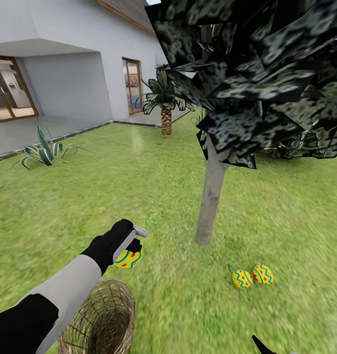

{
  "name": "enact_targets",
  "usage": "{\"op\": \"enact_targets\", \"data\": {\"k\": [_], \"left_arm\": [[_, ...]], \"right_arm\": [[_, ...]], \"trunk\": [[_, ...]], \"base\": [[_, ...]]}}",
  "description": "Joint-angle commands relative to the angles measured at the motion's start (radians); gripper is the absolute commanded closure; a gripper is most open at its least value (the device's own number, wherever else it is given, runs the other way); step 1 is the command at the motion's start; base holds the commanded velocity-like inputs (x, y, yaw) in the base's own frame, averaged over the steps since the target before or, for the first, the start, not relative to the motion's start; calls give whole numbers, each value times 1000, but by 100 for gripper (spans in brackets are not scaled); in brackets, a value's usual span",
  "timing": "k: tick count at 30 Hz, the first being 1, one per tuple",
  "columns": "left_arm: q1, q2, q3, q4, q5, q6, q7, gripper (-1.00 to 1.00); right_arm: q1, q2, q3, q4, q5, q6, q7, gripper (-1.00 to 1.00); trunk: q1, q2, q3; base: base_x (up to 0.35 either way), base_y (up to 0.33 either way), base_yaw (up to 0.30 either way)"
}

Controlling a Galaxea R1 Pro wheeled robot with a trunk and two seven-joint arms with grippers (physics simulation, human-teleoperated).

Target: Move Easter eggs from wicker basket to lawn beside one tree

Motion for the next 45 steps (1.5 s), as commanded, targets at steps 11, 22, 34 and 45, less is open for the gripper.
{"op": "enact_targets", "data": {"k": [11,22,34,45], "left_arm": [[-1,0,-4,0,10,3,9,100],[-1,-2,-4,5,10,3,11,100],[-1,-3,-4,2,10,3,12,100],[-1,-5,-5,7,10,3,12,100]], "right_arm": [[-1,0,-2,0,-7,10,4,-100],[-1,0,-2,0,-6,10,4,-100],[-1,2,-2,0,-6,10,5,-100],[-1,2,-2,0,-5,10,6,-100]], "trunk": [[-42,77,34],[-84,154,68],[-130,238,108],[-173,315,154]], "base": [[0,0,0],[0,0,0],[-33,0,-37],[-174,0,-188]]}}
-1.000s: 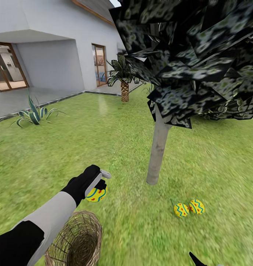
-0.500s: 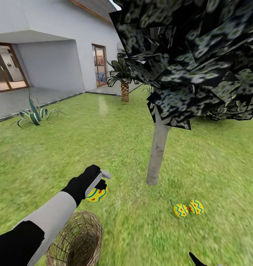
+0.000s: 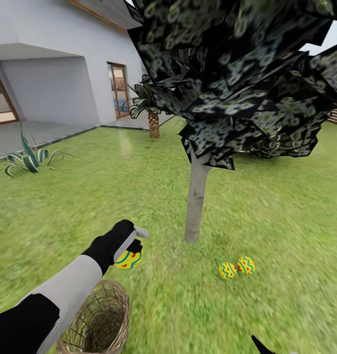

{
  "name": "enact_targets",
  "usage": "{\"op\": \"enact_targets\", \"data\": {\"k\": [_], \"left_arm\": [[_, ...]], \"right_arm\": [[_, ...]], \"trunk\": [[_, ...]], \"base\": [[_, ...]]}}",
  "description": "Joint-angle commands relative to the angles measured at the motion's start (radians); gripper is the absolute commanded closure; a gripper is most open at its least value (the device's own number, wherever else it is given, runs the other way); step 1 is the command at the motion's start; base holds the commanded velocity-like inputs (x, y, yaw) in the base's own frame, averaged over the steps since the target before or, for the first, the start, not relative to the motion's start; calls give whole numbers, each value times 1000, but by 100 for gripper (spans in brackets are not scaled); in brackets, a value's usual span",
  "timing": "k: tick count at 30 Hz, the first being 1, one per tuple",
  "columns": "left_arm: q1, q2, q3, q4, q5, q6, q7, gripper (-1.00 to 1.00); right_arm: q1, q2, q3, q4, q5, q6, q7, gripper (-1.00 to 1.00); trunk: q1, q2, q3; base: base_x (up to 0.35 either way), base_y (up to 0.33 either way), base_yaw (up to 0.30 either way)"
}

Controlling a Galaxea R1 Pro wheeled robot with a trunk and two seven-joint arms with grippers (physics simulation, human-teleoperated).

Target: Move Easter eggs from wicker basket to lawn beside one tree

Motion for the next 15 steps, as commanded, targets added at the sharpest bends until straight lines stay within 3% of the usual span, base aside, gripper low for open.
{"op": "enact_targets", "data": {"k": [1,15], "left_arm": [[-1,0,-4,-1,11,3,9,100],[2,-3,-6,-7,10,2,5,100]], "right_arm": [[-1,0,-2,0,-9,10,5,-100],[-1,-1,-2,0,-10,10,4,-100]], "trunk": [[-4,6,3],[-4,6,19]], "base": [[-13,0,-201],[7,-25,-206]]}}
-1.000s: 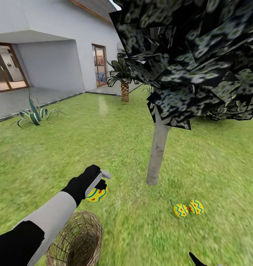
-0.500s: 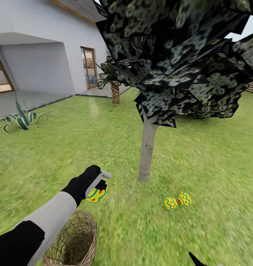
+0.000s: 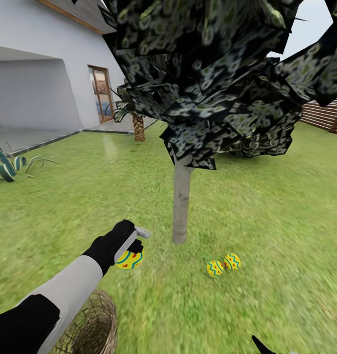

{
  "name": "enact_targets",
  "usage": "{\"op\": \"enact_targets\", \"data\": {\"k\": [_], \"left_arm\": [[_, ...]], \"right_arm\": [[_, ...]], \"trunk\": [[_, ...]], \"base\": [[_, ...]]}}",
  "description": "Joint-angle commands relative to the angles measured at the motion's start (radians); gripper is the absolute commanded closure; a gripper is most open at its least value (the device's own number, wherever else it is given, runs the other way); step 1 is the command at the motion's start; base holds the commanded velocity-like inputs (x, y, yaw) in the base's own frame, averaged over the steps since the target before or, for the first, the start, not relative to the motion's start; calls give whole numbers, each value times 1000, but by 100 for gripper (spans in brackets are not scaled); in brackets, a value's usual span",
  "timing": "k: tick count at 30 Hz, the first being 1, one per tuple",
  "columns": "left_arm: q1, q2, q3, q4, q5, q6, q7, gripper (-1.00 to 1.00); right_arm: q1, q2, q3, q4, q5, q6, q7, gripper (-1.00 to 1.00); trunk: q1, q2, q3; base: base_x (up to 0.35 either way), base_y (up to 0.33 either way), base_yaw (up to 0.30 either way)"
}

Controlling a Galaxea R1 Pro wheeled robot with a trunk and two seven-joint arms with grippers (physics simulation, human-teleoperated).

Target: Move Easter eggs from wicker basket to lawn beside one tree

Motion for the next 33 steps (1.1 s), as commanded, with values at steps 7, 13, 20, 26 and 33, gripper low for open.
{"op": "enact_targets", "data": {"k": [7,13,20,26,33], "left_arm": [[-1,0,-18,7,10,-7,11,100],[-1,-1,-20,8,10,-10,11,100],[-1,-2,-20,9,9,-10,11,100],[-1,-2,-21,9,7,-10,11,100],[-1,-2,-24,9,7,-10,11,100]], "right_arm": [[-1,-1,-1,1,-14,10,13,-100],[-1,-4,-1,-1,-12,16,18,-100],[-1,-5,-1,-1,-16,13,19,-100],[-1,-4,-1,-1,-16,15,19,-100],[-1,-5,-1,-1,-18,13,18,-100]], "trunk": [[0,-1,6],[0,-1,7],[0,-1,7],[0,-1,7],[0,-1,7]], "base": [[119,-232,-189],[127,-259,-30],[107,-273,-1],[105,-276,0],[114,-289,-3]]}}
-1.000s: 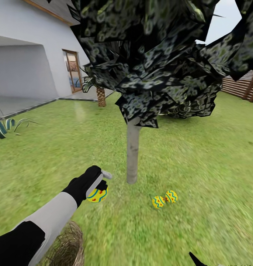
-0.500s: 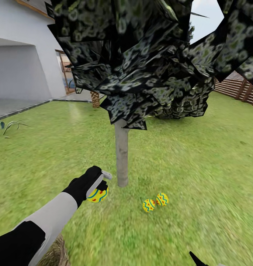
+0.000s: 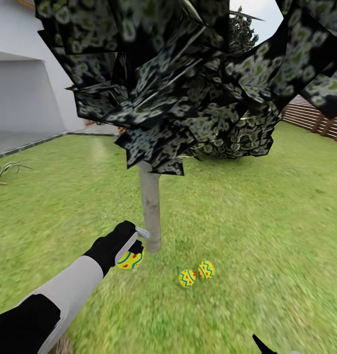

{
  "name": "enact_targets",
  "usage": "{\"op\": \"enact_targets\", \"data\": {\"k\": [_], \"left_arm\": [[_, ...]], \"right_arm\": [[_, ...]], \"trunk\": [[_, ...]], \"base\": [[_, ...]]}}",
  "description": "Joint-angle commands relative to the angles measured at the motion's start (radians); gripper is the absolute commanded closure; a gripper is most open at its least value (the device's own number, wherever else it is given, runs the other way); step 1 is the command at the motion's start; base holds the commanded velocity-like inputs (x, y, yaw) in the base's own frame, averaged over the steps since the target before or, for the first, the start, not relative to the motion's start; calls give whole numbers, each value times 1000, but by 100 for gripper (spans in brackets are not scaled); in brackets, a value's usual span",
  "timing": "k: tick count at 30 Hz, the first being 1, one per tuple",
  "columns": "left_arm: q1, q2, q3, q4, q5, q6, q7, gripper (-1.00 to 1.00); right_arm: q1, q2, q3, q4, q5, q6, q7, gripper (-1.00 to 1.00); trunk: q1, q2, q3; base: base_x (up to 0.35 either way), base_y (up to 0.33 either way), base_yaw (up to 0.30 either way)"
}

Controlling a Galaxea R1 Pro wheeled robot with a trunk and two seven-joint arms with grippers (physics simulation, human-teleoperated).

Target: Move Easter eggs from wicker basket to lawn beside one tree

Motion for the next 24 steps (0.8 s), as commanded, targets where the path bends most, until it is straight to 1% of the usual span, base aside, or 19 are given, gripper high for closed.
{"op": "enact_targets", "data": {"k": [1,11,14,18,24], "left_arm": [[-1,0,-4,-1,10,3,10,100],[-1,-1,-5,-1,11,3,9,100],[-1,-1,-5,-1,12,3,9,100],[-1,-1,-5,-1,12,3,9,100],[-1,-1,-5,-1,12,3,9,100]], "right_arm": [[-1,0,-1,1,-10,10,4,-100],[-1,1,0,1,-9,8,4,-100],[-1,2,0,1,-9,8,4,-100],[-1,4,0,1,-7,8,4,-100],[-1,5,0,1,-5,8,4,-100]], "trunk": [[1,-1,-1],[1,-1,11],[1,-1,16],[1,-1,22],[1,-1,30]], "base": [[136,-297,-63],[147,-297,-130],[149,-226,-126],[110,-78,-121],[19,-10,-111]]}}
